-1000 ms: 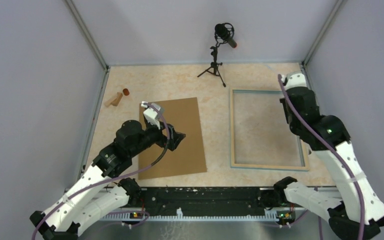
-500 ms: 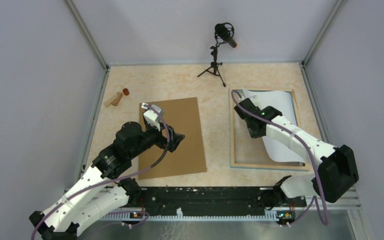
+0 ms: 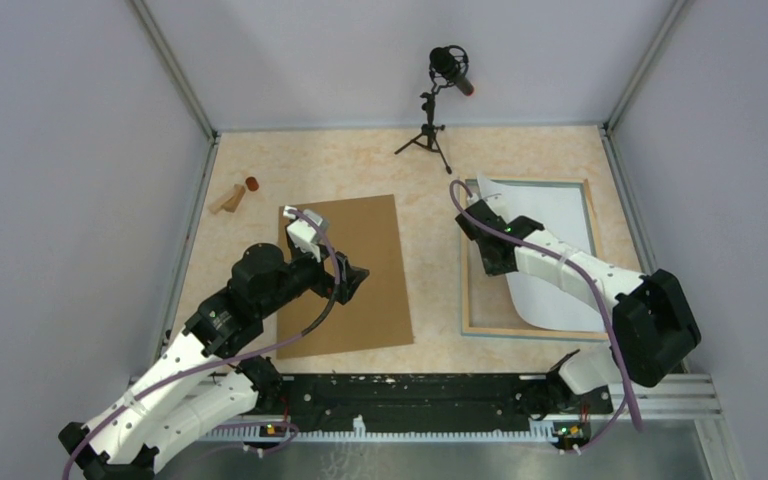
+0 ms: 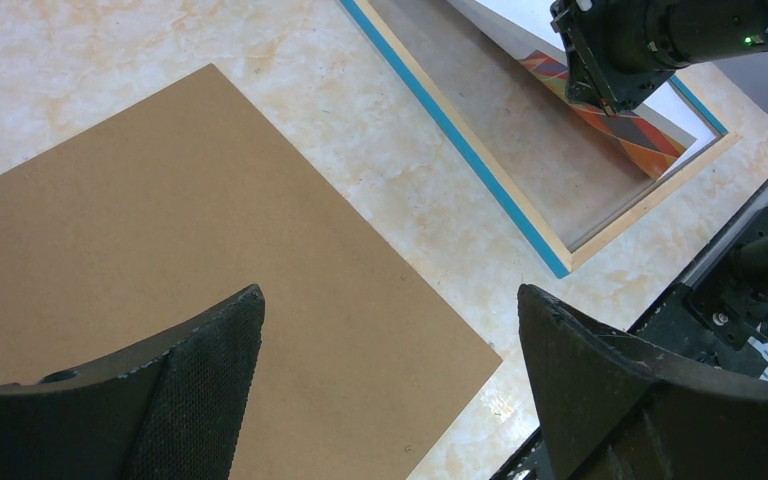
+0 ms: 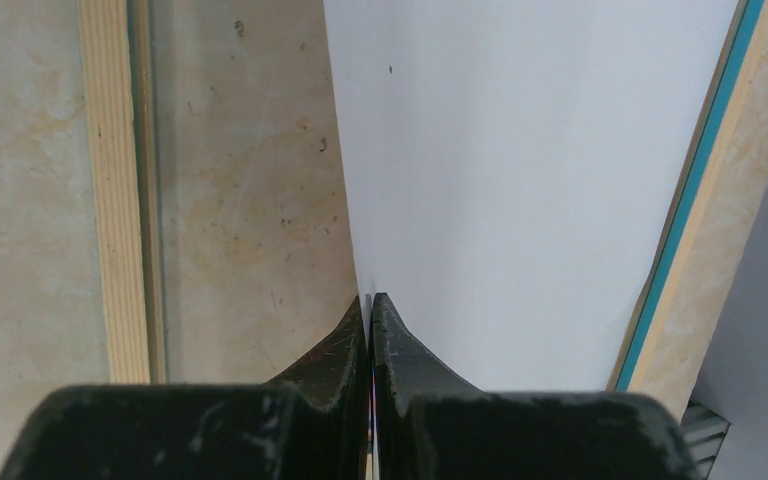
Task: Put the photo into the frame
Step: Turn over the photo from the photo frame.
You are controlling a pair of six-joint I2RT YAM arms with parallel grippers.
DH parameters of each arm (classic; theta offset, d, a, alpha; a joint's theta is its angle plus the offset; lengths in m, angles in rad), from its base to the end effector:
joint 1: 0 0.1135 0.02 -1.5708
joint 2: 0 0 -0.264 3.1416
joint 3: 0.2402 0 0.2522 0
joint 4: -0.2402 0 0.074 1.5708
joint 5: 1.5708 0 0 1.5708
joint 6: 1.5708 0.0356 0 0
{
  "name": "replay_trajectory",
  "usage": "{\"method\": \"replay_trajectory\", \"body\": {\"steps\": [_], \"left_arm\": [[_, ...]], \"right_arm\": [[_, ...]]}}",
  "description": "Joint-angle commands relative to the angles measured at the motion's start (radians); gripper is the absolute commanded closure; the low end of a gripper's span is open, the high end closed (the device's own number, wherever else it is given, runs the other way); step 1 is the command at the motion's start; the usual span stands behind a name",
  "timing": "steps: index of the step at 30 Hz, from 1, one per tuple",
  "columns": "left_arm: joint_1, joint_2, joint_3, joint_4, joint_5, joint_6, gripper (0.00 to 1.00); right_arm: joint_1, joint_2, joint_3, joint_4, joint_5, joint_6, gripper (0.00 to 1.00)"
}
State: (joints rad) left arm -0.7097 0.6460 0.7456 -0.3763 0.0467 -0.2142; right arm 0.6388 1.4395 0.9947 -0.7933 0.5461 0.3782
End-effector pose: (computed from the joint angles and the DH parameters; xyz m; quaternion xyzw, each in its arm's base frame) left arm 0.1145 -0.1005 0.3266 0.2093 0.7698 -0.2853 0.5312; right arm 0.2250 0.1440 0.2253 -0.0791 0.9474 -0.1547 0.2688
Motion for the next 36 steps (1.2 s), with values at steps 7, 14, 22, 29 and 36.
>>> {"method": "replay_trajectory", "body": {"steps": [7, 14, 22, 29, 36], "left_arm": [[-0.003, 0.004, -0.005, 0.019, -0.002, 0.013, 0.02], [-0.005, 0.008, -0.005, 0.019, -0.001, 0.015, 0.02], [-0.003, 0.011, -0.005, 0.019, 0.001, 0.014, 0.02], [-0.003, 0.017, -0.005, 0.019, 0.003, 0.015, 0.02], [-0.001, 0.042, -0.005, 0.018, 0.006, 0.009, 0.01]], "right_arm": [[0.002, 0.021, -0.013, 0.076, 0.130, -0.009, 1.00], [0.002, 0.030, -0.036, 0.130, 0.135, -0.075, 1.00], [0.001, 0.061, -0.014, 0.135, 0.130, -0.098, 0.95], [0.002, 0.063, 0.046, 0.048, 0.033, -0.041, 0.51], [0.003, -0.065, 0.068, 0.036, -0.212, 0.057, 0.26]]}}
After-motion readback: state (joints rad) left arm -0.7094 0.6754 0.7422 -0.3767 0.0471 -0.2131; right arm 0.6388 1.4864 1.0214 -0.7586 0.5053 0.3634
